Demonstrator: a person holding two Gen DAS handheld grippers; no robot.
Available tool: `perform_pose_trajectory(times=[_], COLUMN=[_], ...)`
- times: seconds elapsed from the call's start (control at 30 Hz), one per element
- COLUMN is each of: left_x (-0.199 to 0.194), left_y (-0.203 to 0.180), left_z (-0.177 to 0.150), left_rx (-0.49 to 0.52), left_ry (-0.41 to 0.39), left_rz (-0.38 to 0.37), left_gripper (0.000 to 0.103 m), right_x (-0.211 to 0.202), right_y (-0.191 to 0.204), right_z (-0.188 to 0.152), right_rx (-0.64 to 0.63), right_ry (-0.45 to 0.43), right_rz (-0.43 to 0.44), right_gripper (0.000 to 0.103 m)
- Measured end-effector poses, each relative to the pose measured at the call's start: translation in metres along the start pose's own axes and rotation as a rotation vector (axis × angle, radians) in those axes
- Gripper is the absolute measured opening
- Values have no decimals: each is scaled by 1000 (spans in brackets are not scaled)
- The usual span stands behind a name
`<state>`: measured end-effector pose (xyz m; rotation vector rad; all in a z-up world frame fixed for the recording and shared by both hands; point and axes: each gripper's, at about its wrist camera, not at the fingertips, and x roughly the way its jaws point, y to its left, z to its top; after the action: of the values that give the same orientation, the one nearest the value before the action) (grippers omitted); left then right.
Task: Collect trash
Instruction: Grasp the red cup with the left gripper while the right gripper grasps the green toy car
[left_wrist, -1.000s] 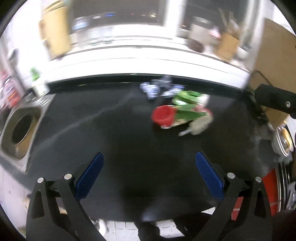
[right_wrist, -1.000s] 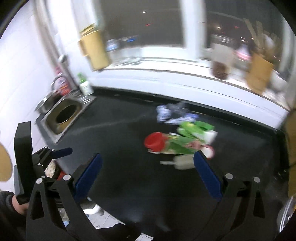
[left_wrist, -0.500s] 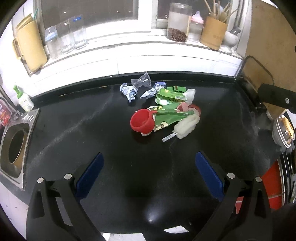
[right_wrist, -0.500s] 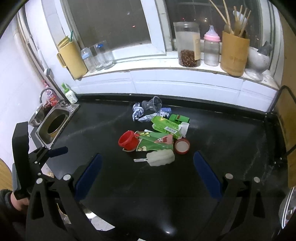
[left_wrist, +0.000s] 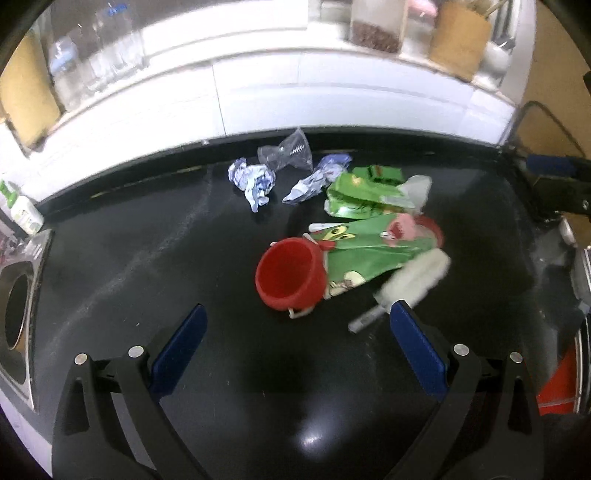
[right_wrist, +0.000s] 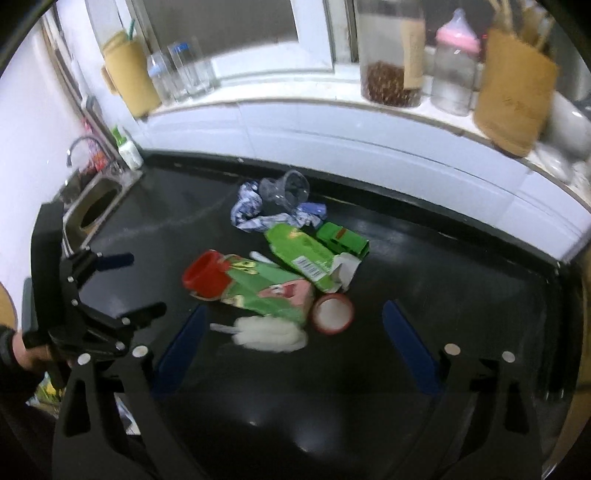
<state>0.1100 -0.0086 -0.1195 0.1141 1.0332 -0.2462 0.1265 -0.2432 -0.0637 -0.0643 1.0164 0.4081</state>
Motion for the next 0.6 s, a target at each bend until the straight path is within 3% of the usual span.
perform_pose_trajectory(times=[0.3, 0.4, 0.6], left_x=[75, 91, 115], left_y=[14, 17, 23], left_z=[14, 16, 19], left_rx=[-11, -23, -29], left_ry=[88, 108, 146], left_rz=[-64, -125, -186], left_gripper=[96, 96, 81], right_x=[109, 149, 201], right_y=[-48, -59, -63], right_z=[43, 54, 64], right_rx=[-113, -152, -237], right_ry=[132, 192, 287], right_rz=[23, 33, 65], right_gripper=[80, 77, 68])
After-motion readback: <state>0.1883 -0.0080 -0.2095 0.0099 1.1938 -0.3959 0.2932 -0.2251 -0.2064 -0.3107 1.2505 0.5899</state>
